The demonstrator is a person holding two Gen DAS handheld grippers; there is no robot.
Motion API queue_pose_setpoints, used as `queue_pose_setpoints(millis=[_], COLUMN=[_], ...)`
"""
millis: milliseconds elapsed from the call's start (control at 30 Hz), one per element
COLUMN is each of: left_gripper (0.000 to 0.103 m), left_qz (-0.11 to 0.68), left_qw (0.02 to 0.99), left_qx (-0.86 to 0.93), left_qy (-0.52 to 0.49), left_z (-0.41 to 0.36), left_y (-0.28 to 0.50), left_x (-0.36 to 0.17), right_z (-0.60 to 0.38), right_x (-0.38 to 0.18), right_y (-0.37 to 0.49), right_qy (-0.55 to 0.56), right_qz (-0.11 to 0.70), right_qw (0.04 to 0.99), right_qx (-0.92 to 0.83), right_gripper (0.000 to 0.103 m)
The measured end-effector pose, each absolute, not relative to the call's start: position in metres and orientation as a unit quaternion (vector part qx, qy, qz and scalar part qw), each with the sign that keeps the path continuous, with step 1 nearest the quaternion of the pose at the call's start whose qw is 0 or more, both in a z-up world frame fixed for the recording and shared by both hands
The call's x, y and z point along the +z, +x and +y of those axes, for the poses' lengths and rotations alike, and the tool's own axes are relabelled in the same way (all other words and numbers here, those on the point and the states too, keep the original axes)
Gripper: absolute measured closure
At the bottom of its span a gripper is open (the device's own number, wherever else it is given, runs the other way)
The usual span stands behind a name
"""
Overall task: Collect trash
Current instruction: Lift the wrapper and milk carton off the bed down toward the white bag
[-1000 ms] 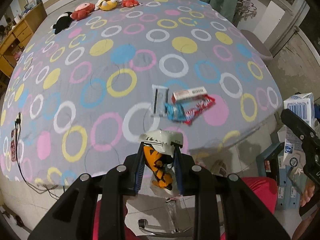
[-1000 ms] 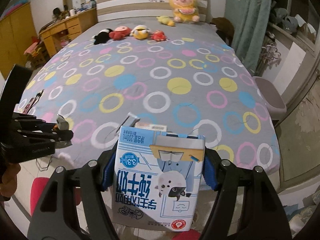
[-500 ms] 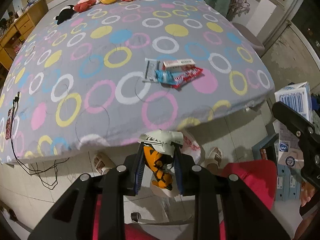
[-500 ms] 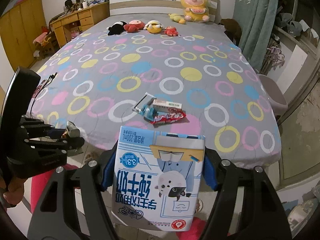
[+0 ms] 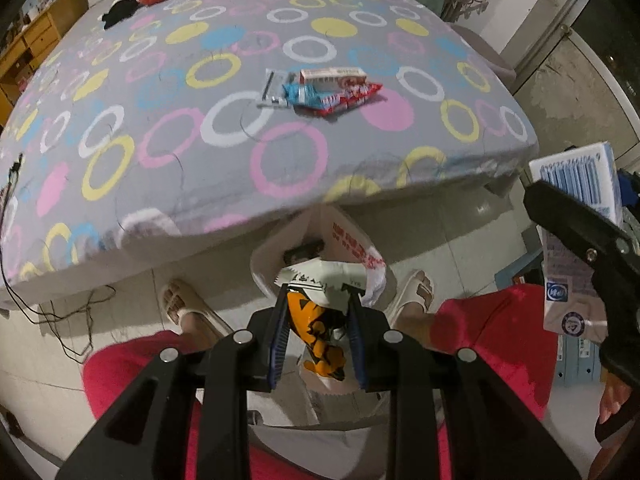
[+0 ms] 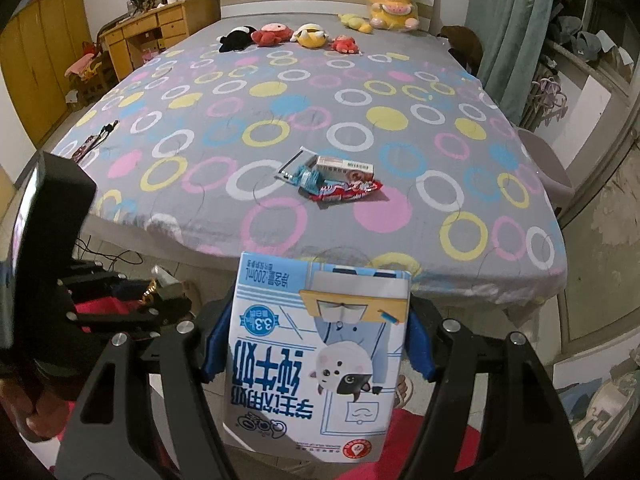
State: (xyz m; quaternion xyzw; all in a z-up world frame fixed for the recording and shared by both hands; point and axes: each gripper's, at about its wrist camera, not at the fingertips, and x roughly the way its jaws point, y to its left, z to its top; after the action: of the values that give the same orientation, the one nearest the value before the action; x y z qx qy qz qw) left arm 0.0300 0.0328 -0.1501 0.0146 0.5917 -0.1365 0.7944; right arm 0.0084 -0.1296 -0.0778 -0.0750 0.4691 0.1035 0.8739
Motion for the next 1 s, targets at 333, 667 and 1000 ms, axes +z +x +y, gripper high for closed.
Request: queue_pose_setpoints(millis=[333, 667, 1000], left_gripper=[0.076, 0.076, 0.076], left_qz=[0.596, 0.616, 0.630], left_qw=[0.793, 0.779, 0.769], left_qx=[-0.127, -0.118, -0.105], left_qy=[0.001, 0.003, 0.017], left_z=[0.032, 0.035, 0.031], left_y=[0.021, 0.027, 0.044], left_x=[-0.181, -0.227, -0.273], right_z=[-0.121, -0.112, -0.112], right_x=[-0.111, -0.153, -0.208], right_y=[0.004, 0.014, 0.034], right_qy=[-0.045, -0.039, -0.024], right_qz=[0.481, 0.508, 0.544], right_qw=[0.869, 0.854, 0.833], right_qx=[0.104, 0.106, 0.100], right_gripper=[0.035, 0.035, 0.035])
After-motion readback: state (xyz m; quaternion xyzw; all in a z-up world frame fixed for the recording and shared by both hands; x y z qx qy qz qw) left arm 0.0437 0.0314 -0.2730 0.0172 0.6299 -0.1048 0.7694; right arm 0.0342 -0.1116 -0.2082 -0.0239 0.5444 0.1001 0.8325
